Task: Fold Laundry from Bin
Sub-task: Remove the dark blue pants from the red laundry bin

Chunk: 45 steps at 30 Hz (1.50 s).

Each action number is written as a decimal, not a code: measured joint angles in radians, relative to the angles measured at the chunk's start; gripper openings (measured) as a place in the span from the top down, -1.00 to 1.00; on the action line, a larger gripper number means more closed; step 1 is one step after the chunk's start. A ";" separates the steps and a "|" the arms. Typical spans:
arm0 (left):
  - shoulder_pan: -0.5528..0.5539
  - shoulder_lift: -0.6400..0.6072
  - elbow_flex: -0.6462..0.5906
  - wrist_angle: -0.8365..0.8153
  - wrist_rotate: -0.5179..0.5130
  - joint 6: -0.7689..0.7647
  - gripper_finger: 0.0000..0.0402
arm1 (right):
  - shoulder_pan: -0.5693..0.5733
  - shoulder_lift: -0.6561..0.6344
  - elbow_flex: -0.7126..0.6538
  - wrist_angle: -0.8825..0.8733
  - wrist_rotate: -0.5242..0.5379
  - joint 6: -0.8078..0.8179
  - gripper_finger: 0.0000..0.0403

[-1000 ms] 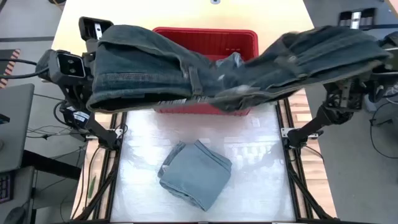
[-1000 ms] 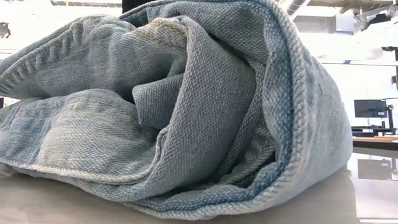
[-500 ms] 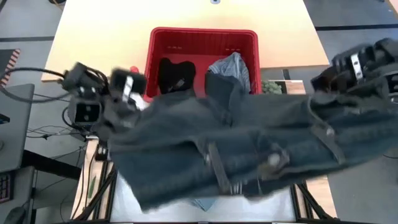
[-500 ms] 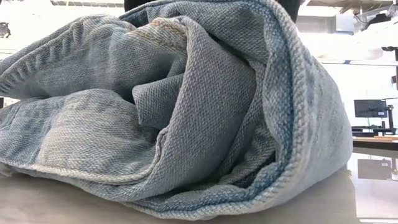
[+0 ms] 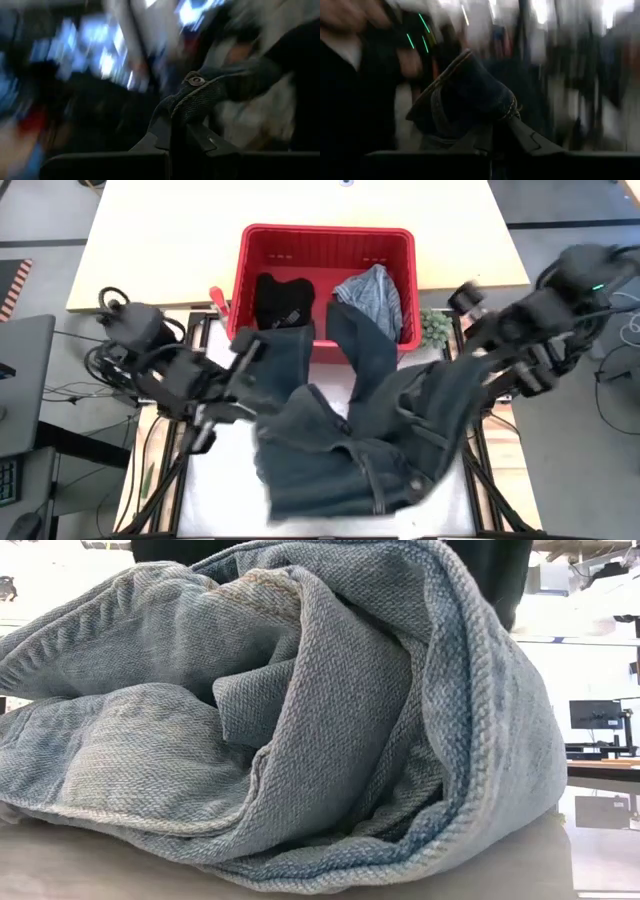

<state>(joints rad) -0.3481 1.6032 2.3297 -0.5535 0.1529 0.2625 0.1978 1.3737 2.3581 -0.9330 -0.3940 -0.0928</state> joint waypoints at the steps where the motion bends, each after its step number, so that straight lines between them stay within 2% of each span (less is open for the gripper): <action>1: 0.000 -0.005 0.000 -0.096 -0.075 -0.032 0.99 | -0.012 -0.005 0.000 -0.125 0.022 0.028 0.70; 3: 0.008 -0.005 0.000 -0.314 -0.200 -0.120 0.99 | -0.024 -0.006 -0.012 -0.353 0.054 0.098 0.69; 5: 0.016 0.001 -0.011 -0.503 -0.268 -0.227 0.99 | -0.016 -0.002 -0.056 -0.483 0.082 0.167 0.70; 7: 0.021 0.007 -0.057 -0.609 -0.286 -0.315 0.99 | 0.007 -0.005 -0.130 -0.495 0.088 0.227 0.72; 10: 0.006 0.008 -0.174 -0.678 -0.281 -0.381 0.99 | 0.028 -0.022 -0.269 -0.479 0.129 0.323 0.74; 14: -0.030 0.011 -0.358 -0.705 -0.278 -0.438 0.99 | 0.049 -0.054 -0.497 -0.484 0.199 0.437 0.72; 18: -0.061 0.011 -0.520 -0.708 -0.251 -0.481 0.99 | 0.054 -0.056 -0.689 -0.481 0.197 0.531 0.65; 22: -0.100 0.011 -0.631 -0.705 -0.229 -0.502 0.99 | 0.120 -0.061 -0.823 -0.472 0.161 0.622 0.57; 27: -0.158 0.011 -0.711 -0.661 -0.230 -0.503 0.99 | 0.240 -0.059 -0.889 -0.328 0.128 0.761 0.39; 33: -0.229 0.010 -0.767 -0.616 -0.230 -0.561 0.99 | 0.404 -0.060 -0.890 -0.266 0.158 0.949 0.20; 37: -0.285 0.010 -0.804 -0.526 -0.239 -0.657 0.99 | 0.525 -0.026 -0.890 -0.177 0.346 0.895 0.14; 41: -0.334 0.010 -0.852 -0.453 -0.331 -0.747 0.99 | 0.615 0.069 -0.890 -0.102 0.512 0.659 0.13; 45: -0.353 0.012 -0.899 -0.440 -0.368 -0.893 0.99 | 0.679 0.192 -0.890 -0.050 0.577 0.479 0.13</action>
<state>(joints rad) -0.7013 1.6154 1.4305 -0.9931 -0.2154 -0.6306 0.8764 1.5656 1.4685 -0.9830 0.1833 0.3859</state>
